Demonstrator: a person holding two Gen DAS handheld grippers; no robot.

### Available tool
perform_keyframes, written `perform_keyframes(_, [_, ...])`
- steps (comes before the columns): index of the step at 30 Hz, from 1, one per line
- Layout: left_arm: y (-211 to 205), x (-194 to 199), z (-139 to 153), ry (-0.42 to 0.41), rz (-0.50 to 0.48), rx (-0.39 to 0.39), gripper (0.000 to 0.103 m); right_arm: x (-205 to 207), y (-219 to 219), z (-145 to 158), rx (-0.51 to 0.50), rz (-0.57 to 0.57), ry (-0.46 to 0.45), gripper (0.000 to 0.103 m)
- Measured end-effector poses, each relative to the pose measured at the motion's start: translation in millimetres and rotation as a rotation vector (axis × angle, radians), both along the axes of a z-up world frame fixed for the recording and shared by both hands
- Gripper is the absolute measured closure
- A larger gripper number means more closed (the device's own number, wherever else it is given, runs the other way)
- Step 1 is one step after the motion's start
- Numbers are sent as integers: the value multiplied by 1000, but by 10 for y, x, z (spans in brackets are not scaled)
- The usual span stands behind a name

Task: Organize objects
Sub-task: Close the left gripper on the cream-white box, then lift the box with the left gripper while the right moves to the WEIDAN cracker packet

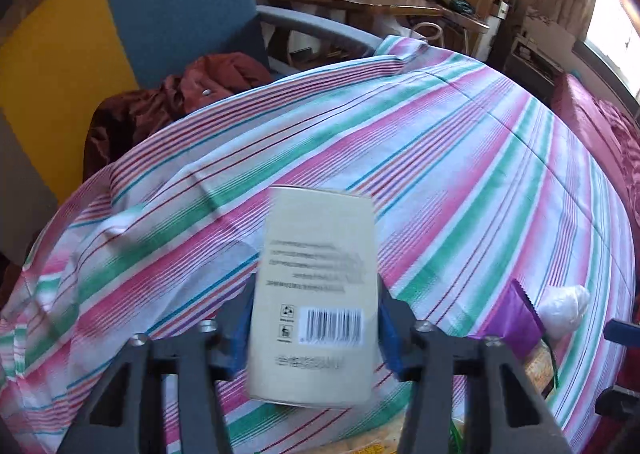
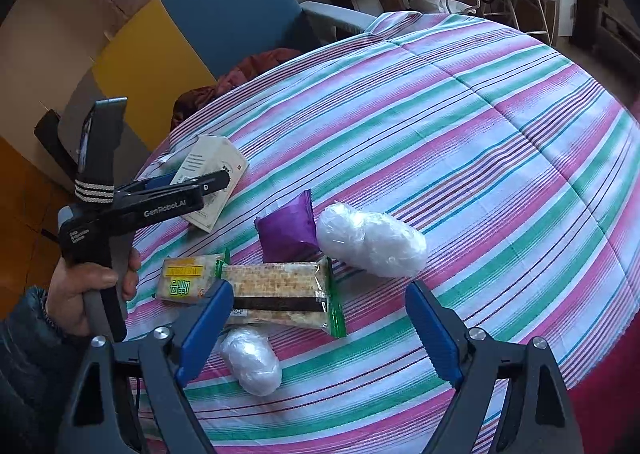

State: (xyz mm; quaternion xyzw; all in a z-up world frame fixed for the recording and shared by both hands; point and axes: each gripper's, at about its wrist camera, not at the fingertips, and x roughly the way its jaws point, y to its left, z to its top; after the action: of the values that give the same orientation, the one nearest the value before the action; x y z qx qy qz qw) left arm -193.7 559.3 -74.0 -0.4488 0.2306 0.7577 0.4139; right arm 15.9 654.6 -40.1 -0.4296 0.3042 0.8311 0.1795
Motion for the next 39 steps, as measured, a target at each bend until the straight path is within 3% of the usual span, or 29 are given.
perform_keyframes(2, [-144,22,76,-30,11,62,53,5,20,-13,-3,-7,-2,14])
perform_keyframes(8, [-737,242,417,12,93,137,53,7,9,-5,10,-4,2,14])
perform_keyframes(16, [-1941,651,256,25,305,49,53,-20,-72,-11,35,25,-7,14])
perform_keyframes(20, [-2410,943,215,33,385,55,53,-64,-150,-11,51,56,-4,14])
perform_keyframes(24, [-2582,1271,72,43,417,57,53,-115,-237,10,83,91,-8,14])
perform_keyframes(26, [-2567,1410,26,99,406,56,53,-131,-250,13,94,98,-10,14])
perform_keyframes(31, [-2570,1359,-114,61,426,75,52,-154,-326,37,130,132,-15,17])
perform_keyframes(39, [-2598,1421,-141,100,428,86,52,-234,-507,22,184,212,-35,23])
